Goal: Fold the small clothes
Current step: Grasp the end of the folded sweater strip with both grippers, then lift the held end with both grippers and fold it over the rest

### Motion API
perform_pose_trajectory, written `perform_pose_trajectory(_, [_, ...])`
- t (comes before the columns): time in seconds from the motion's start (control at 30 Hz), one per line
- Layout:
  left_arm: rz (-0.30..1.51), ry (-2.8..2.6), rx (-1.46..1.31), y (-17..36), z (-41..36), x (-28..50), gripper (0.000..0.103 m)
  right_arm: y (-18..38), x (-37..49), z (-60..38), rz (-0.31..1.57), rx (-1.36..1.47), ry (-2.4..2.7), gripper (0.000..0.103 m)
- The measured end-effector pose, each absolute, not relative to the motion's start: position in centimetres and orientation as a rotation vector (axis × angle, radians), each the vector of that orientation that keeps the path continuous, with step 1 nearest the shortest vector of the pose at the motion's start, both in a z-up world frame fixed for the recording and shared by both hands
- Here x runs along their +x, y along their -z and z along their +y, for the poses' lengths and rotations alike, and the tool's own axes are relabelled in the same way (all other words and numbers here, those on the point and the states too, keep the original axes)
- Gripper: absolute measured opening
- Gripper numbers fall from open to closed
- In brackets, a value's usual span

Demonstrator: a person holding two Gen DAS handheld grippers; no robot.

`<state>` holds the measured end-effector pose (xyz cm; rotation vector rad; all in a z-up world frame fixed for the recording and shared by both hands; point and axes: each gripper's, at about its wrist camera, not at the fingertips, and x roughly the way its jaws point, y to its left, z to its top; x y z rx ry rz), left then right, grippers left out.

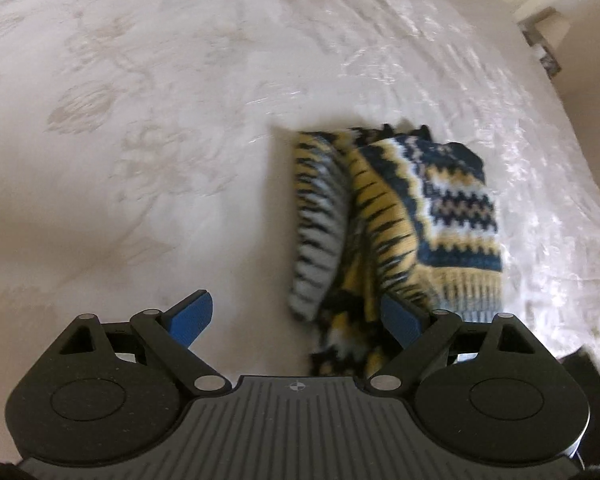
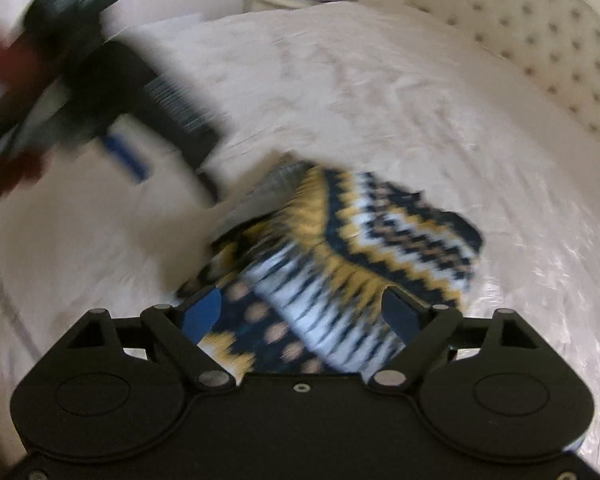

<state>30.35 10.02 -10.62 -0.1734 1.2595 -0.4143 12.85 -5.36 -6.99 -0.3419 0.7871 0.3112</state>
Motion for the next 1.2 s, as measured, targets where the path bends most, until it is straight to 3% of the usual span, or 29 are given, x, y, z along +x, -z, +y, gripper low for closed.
perform_pose_trajectory(0.23, [1.306, 0.476, -0.219, 10.5, 7.8, 31.5, 0.092, 10.0, 12.4, -2.1, 0.812, -0.491, -0.305, 0.081])
perform_pose_trajectory(0.33, [1.33, 0.5, -0.222, 10.7, 6.7, 31.9, 0.092, 11.1, 13.3, -1.8, 0.838, -0.538, -0.288, 0.057])
perform_pose_trajectory(0.4, [1.344, 0.525, -0.224, 10.9, 6.0, 32.2, 0.092, 10.8, 14.1, -2.9, 0.881, -0.431, -0.3, 0.036])
perform_pose_trajectory(0.43, [1.356, 0.543, -0.229, 11.0, 5.6, 32.4, 0.092, 10.3, 14.6, -4.0, 0.903, -0.33, -0.301, 0.02])
perform_pose_trajectory(0.6, [1.394, 0.606, -0.289, 11.8, 3.9, 33.1, 0.092, 8.0, 14.6, -7.4, 0.86, -0.104, -0.252, 0.017])
perform_pose_trajectory(0.9, [1.442, 0.606, -0.335, 13.8, 1.3, 34.7, 0.091, 7.4, 13.9, -7.9, 0.853, -0.05, -0.276, 0.017])
perform_pose_trajectory(0.97, [1.434, 0.589, -0.322, 13.9, 1.0, 34.8, 0.075, 7.6, 14.1, -7.9, 0.859, -0.046, -0.28, 0.017])
perform_pose_trajectory(1.0, [1.442, 0.57, -0.308, 14.0, 1.0, 34.9, 0.06, 7.7, 14.0, -7.8, 0.861, -0.044, -0.281, 0.017])
perform_pose_trajectory(1.07, [1.457, 0.539, -0.295, 14.4, 1.0, 35.1, 0.047, 7.8, 14.0, -7.7, 0.864, -0.042, -0.283, 0.017])
perform_pose_trajectory(1.13, [1.427, 0.543, -0.32, 14.5, 1.5, 35.1, 0.019, 8.0, 14.1, -7.8, 0.869, -0.04, -0.284, 0.017])
perform_pose_trajectory(1.2, [1.402, 0.565, -0.328, 14.2, 1.9, 35.1, 0.017, 7.9, 14.1, -7.8, 0.868, -0.035, -0.284, 0.017])
